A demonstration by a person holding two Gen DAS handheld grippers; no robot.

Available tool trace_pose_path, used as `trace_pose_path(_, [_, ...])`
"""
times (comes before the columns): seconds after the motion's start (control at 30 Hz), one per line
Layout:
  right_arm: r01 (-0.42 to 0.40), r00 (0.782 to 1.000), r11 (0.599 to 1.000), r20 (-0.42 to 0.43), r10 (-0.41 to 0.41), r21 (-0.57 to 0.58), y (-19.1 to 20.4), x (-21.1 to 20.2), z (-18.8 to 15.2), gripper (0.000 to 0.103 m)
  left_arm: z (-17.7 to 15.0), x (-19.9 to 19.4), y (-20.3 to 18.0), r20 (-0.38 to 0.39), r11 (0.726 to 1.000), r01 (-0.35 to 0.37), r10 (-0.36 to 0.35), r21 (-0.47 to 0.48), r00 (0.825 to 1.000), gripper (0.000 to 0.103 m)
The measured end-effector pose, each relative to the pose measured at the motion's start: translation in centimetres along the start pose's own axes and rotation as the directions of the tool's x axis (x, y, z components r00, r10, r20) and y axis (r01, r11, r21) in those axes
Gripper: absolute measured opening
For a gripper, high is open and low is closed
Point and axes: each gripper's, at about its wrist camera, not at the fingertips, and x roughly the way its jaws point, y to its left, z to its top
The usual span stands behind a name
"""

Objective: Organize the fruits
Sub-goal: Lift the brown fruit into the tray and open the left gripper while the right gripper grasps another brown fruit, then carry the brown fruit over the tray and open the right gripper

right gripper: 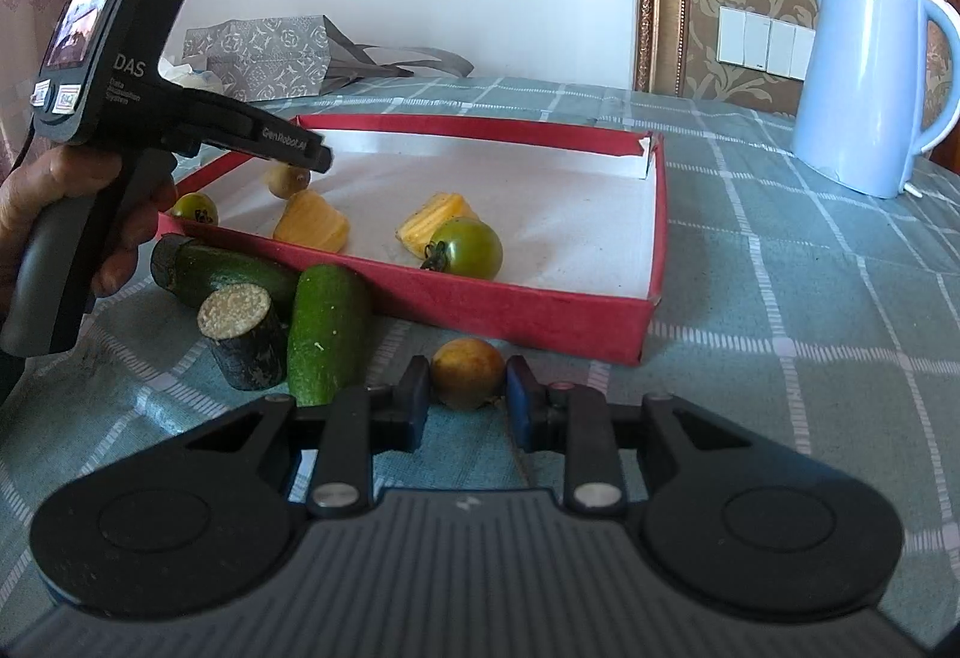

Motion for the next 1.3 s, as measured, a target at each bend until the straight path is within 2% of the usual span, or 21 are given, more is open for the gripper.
trace_pose_path(0.23, [0.001, 1.000, 1.000, 0.000, -0.001, -0.002, -0.1, 0.0, 0.0, 0.027, -1.0, -4.2, 1.1, 0.099, 0.999, -0.006, 0.010, -0.042, 0.995, 0.070])
trace_pose_path(0.53, [-0.003, 1.000, 1.000, 0.003, 0.003, 0.003, -0.1, -0.1, -0.1, 0.027, -5.9, -9.4, 2.9, 0.168, 0.995, -0.005, 0.022, -0.100, 0.986, 0.076])
trace_pose_path(0.63, [-0.001, 1.000, 1.000, 0.007, 0.001, 0.005, -0.1, -0.2, -0.1, 0.026, -7.1, -9.9, 3.9, 0.166, 0.991, 0.014, 0.008, -0.133, 0.986, 0.078])
trace_pose_path(0.73, [0.004, 1.000, 1.000, 0.010, -0.005, 0.006, 0.0, -0.4, -0.3, 0.026, -7.7, -9.2, 4.9, 0.110, 0.983, 0.040, -0.020, -0.179, 0.994, 0.078])
trace_pose_path(0.8, [0.010, 1.000, 1.000, 0.014, -0.010, 0.014, 0.0, -0.7, -0.4, 0.026, -7.7, -9.0, 5.3, 0.102, 0.978, 0.041, -0.020, -0.203, 0.995, 0.078])
trace_pose_path(1.0, [0.013, 1.000, 1.000, 0.026, -0.014, 0.020, 0.0, -2.0, -0.8, 0.026, -8.0, -9.2, 5.4, 0.107, 0.978, 0.052, -0.031, -0.200, 0.994, 0.078])
trace_pose_path(1.13, [0.027, 0.996, 1.000, 0.084, -0.027, 0.003, -0.1, -3.8, 0.5, 0.026, -8.1, -9.1, 5.2, 0.097, 0.980, 0.058, -0.040, -0.192, 0.995, 0.078])
trace_pose_path(1.3, [0.095, 0.982, 0.995, 0.163, -0.090, -0.022, -0.6, -4.2, 3.2, 0.026, -8.2, -9.0, 5.0, 0.086, 0.982, 0.057, -0.042, -0.183, 0.995, 0.079])
